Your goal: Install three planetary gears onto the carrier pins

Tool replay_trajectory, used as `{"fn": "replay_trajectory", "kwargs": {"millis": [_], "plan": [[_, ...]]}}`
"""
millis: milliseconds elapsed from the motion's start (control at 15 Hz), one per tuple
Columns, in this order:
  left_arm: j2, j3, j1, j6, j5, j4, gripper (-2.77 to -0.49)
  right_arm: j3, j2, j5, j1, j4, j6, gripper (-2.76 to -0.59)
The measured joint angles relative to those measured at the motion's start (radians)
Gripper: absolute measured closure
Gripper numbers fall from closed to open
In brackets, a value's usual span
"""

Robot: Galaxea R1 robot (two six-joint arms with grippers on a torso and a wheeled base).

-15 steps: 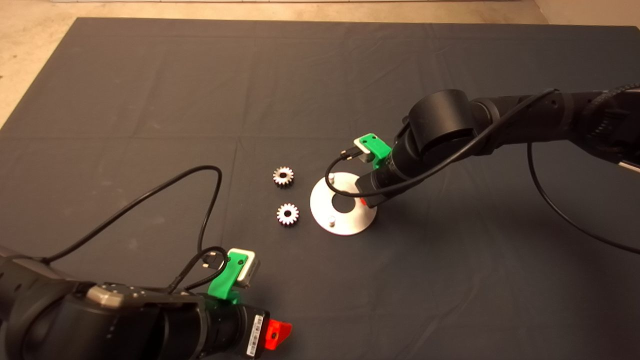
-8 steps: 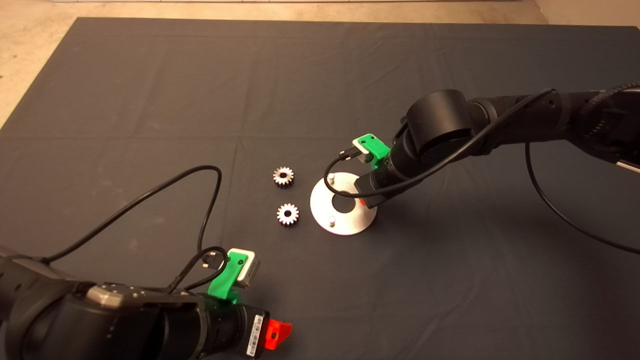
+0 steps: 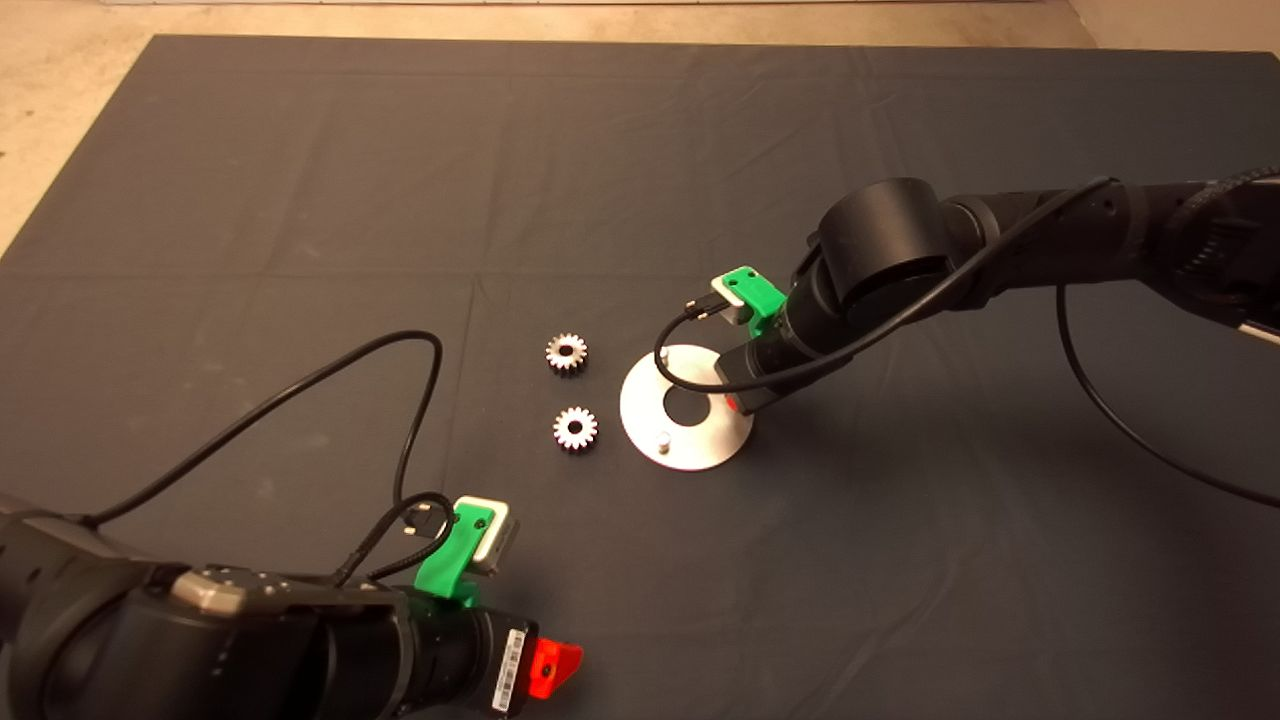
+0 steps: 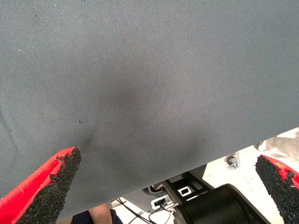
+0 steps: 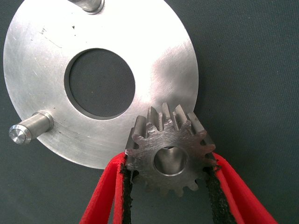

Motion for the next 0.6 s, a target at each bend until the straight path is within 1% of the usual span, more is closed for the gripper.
{"fn": "replay_trajectory", "kwargs": {"millis": [600], "plan": [[-0.005, 0.0, 0.0, 0.0, 0.0, 0.0, -2.75, 0.0, 0.0, -0.001, -0.009, 0.0, 0.0, -0.89]]}}
